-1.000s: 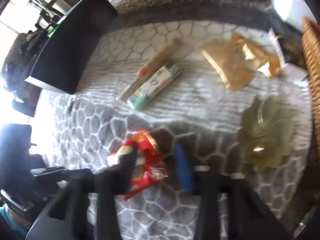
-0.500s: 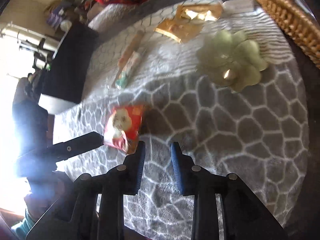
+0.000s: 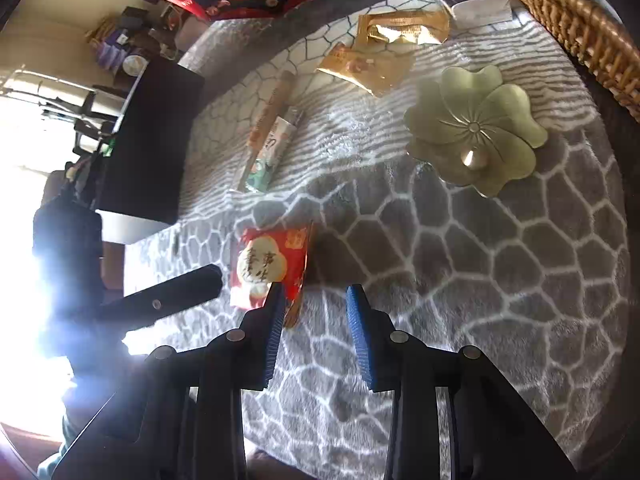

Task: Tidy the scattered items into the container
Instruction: 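Carry the red packet over the white tray and open the right gripper, then move the right gripper back to the gold-wrapped candies on the cloth, then grasp a gold-wrapped candy with the right gripper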

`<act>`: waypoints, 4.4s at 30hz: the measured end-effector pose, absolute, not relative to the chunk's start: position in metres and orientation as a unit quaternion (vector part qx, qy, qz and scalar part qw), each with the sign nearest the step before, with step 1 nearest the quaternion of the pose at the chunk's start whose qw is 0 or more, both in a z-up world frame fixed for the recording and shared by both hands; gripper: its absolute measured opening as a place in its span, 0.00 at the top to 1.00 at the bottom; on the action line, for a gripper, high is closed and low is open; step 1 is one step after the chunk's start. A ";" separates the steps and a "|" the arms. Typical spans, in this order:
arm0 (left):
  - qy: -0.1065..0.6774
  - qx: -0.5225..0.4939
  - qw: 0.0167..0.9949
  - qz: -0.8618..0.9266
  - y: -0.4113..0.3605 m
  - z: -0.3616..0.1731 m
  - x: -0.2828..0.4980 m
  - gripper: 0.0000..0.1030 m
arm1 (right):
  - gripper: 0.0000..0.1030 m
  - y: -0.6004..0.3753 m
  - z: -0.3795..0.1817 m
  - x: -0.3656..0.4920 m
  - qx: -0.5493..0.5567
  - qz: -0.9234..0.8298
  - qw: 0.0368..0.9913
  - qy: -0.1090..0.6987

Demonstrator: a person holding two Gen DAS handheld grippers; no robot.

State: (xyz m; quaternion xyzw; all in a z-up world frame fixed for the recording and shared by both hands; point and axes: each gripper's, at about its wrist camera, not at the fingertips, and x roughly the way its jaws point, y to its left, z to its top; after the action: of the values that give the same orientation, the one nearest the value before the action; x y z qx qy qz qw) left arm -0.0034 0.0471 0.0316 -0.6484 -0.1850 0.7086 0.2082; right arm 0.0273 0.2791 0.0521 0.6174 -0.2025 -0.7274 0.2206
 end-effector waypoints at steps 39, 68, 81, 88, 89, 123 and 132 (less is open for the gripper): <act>-0.142 -0.546 0.080 0.822 -0.327 0.200 -0.111 0.73 | 0.91 -0.181 0.208 -0.105 0.527 -0.734 0.422 -0.062; -0.102 -0.541 0.019 0.834 -0.372 0.133 -0.123 0.36 | 0.91 -0.258 0.120 -0.136 0.533 -0.753 0.386 0.021; -0.166 -0.459 0.107 0.866 -0.303 0.216 -0.053 0.12 | 0.58 -0.104 0.209 -0.087 0.489 -0.783 0.383 0.026; -0.153 -0.474 0.199 0.844 -0.170 0.211 -0.027 0.12 | 0.57 0.047 0.226 -0.064 0.497 -0.809 0.313 0.003; -0.150 -0.477 0.208 0.841 -0.152 0.209 -0.024 0.12 | 0.57 0.073 0.226 -0.061 0.498 -0.814 0.299 -0.006; -0.300 -0.630 0.143 0.702 0.114 0.026 -0.114 0.14 | 0.59 0.274 0.100 -0.140 0.524 -0.787 0.250 0.209; -0.352 -0.630 0.128 0.680 0.107 0.027 -0.116 0.13 | 0.57 0.248 0.063 -0.152 0.552 -0.716 0.305 0.298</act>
State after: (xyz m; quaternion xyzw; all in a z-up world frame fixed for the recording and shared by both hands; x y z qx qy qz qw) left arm -0.1155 0.1071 0.0274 -0.6301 -0.3517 0.6804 0.1277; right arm -0.1519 0.2480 0.0633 0.5521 0.2982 -0.7162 0.3055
